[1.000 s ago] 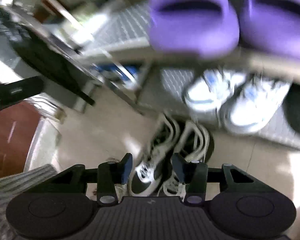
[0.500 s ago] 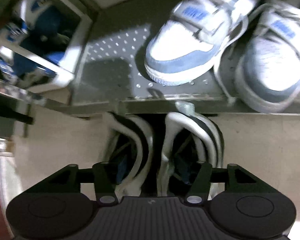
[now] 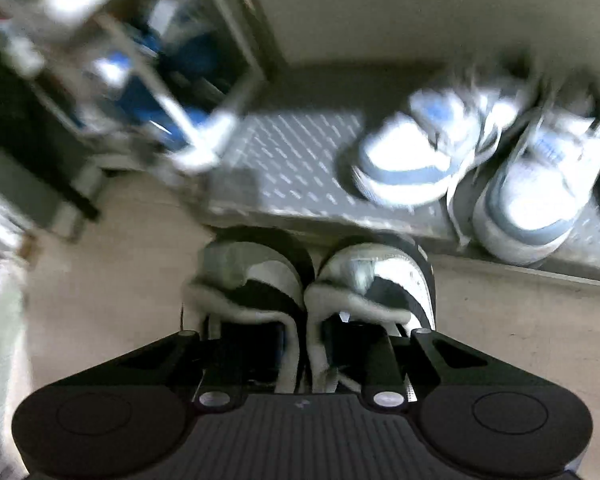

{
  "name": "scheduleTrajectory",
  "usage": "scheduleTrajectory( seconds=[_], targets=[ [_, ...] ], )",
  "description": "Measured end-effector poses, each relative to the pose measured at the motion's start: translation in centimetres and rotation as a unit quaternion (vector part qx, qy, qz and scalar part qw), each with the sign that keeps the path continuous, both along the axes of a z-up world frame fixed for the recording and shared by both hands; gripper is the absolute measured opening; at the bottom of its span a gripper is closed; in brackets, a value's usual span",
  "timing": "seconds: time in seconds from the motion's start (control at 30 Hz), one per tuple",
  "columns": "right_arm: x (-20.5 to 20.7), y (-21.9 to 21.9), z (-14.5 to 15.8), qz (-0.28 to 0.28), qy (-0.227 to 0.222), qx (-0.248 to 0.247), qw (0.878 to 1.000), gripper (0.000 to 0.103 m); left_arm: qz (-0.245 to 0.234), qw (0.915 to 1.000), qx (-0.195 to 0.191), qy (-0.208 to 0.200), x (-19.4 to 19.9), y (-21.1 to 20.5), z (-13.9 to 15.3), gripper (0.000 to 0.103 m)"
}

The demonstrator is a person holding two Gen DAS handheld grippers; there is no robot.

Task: Organize scattered shoes
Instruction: 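Grasp the white-black sneaker pair by the heels with the right tool, then lift the white-black sneakers onto the shelf beside the purple slides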

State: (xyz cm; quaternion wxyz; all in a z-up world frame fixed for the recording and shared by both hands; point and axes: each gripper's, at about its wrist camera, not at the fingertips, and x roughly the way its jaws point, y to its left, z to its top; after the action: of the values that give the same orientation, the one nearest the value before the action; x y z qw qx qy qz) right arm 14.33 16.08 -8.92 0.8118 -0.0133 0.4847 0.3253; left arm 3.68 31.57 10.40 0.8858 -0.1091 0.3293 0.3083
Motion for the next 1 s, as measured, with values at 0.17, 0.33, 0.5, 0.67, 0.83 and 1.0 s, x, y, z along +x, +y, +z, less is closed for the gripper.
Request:
scheduleTrajectory(
  seconds=[0.17, 0.33, 0.5, 0.67, 0.83, 1.0],
  targets=[
    [-2.0, -1.3, 9.9, 0.010, -0.084, 0.076, 0.993, 0.021, 0.026, 0.9971, 0.023, -0.067, -2.5, 0.5, 2.0, 0.098],
    [-1.0, -1.3, 15.7, -0.002, -0.107, 0.143, 0.984, 0.021, 0.026, 0.9880, 0.056, -0.141, -4.9, 0.8, 4.0, 0.098],
    [2.3, 1.8, 20.9, -0.024, -0.143, 0.194, 0.970, 0.021, 0.065, 0.9827, 0.036, -0.170, -6.2, 2.6, 4.8, 0.098],
    [7.9, 9.7, 20.4, -0.018, -0.262, 0.120, 0.957, 0.038, 0.068, 0.9850, 0.030, -0.156, -5.3, 3.3, 4.5, 0.098],
    [7.8, 10.6, 18.9, 0.032, -0.326, 0.084, 0.941, 0.063, 0.052, 0.9896, 0.029, -0.131, -4.1, 3.1, 4.0, 0.098],
    [7.0, 6.6, 18.6, 0.013, -0.257, 0.098, 0.961, 0.069, 0.042, 0.9917, 0.022, -0.120, -3.8, 2.4, 3.7, 0.098]
  ],
)
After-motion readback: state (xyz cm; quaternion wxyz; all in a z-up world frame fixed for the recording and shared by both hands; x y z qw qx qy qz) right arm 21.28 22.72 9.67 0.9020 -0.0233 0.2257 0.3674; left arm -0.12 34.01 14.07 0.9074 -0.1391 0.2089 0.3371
